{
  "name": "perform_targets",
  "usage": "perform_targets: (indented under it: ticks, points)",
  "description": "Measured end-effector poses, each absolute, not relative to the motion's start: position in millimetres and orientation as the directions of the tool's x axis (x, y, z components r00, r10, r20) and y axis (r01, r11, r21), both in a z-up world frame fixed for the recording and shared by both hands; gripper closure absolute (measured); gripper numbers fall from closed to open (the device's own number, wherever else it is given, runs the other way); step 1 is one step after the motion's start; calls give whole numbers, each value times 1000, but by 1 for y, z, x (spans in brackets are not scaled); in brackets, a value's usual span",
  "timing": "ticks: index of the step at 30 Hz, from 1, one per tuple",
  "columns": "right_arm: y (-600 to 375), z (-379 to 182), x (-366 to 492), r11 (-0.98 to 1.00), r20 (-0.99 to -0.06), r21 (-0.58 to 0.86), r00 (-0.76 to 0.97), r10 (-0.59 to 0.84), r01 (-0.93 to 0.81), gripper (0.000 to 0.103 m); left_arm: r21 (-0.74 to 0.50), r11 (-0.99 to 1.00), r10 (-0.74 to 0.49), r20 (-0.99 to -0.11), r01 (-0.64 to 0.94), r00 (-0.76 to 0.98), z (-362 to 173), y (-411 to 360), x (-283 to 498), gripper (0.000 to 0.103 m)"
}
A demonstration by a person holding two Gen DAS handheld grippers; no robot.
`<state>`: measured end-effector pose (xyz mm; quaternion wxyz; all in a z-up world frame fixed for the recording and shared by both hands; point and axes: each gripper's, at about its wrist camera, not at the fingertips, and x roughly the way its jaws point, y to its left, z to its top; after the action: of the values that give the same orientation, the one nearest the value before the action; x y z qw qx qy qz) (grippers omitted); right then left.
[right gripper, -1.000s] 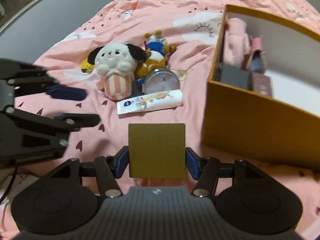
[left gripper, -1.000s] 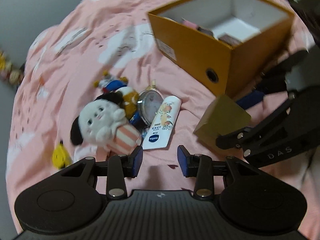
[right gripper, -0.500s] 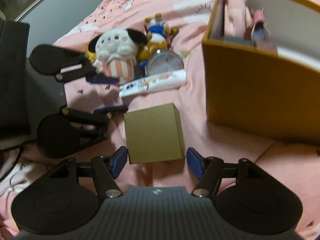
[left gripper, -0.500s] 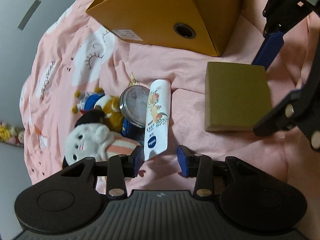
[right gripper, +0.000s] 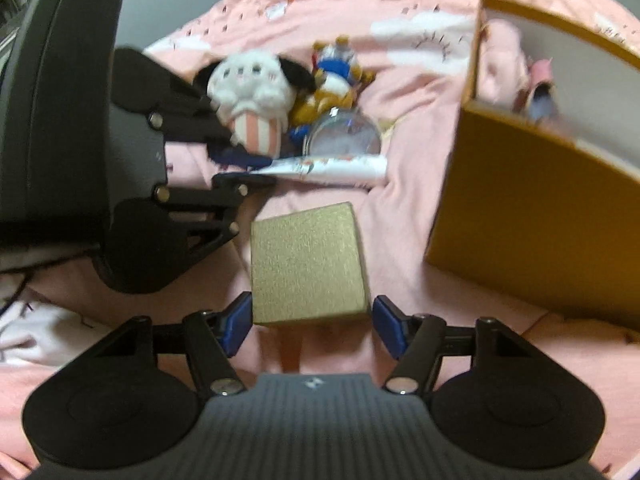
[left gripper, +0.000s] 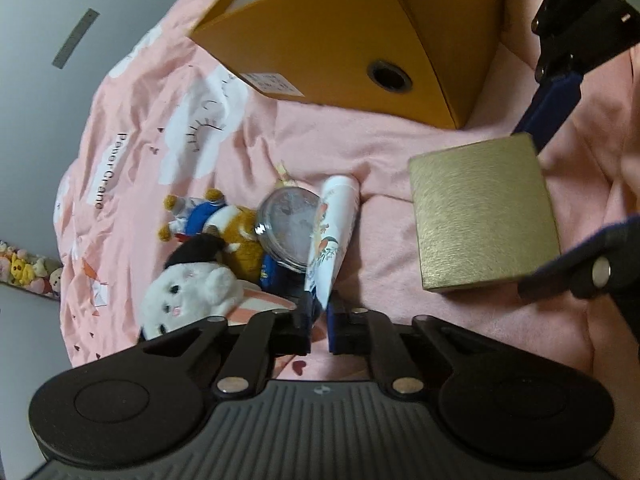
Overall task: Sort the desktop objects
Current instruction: 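Grasp the white lotion tube by its flat end with the left tool, then carry the gold cube and lotion tube with both tools over the orange box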
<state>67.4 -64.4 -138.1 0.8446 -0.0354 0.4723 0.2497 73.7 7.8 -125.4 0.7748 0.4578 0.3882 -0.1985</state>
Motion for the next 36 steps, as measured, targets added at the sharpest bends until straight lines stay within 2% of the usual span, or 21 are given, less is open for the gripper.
perform_targets:
  ticks: [6, 7, 8, 12, 15, 17, 21, 24, 28, 31, 36]
  points:
    - [-76, -114, 64, 878, -774, 168, 492, 399, -448, 40, 484, 623, -29, -771, 615, 636, -89, 13, 69, 100]
    - [-79, -110, 65, 880, -767, 169, 502, 400, -444, 69, 466, 642, -41, -772, 609, 635, -83, 13, 69, 101]
    - [-81, -107, 66, 879, -765, 174, 502, 404, -444, 82, 444, 662, -57, -773, 603, 632, -75, 14, 67, 101]
    - [-85, -105, 76, 894, -773, 154, 512, 374, -421, 76, 369, 726, -105, -775, 581, 623, -45, 17, 61, 102]
    - [-92, -113, 80, 899, -793, 201, 474, 383, -390, 65, 315, 764, -129, -780, 563, 612, -26, 22, 58, 102]
    - [-99, -115, 77, 905, -794, 230, 469, 387, -358, 52, 271, 788, -149, -788, 554, 597, -15, 24, 55, 102]
    - [-118, -115, 78, 917, -794, 308, 463, 394, -252, 41, 150, 822, -215, -811, 549, 544, -3, 29, 49, 102]
    - [-135, -125, 90, 898, -804, 421, 408, 433, -125, 40, 84, 830, -249, -828, 551, 502, -5, 28, 46, 102]
    - [-154, -149, 105, 828, -802, 556, 308, 512, 72, 37, 61, 839, -243, -847, 541, 472, -16, 26, 45, 102]
    - [-159, -169, 111, 774, -797, 600, 236, 556, 202, 36, 68, 846, -223, -855, 528, 468, -25, 26, 46, 102]
    - [-160, -185, 117, 734, -784, 621, 185, 593, 275, 40, 63, 850, -216, -864, 523, 454, -32, 27, 47, 100]
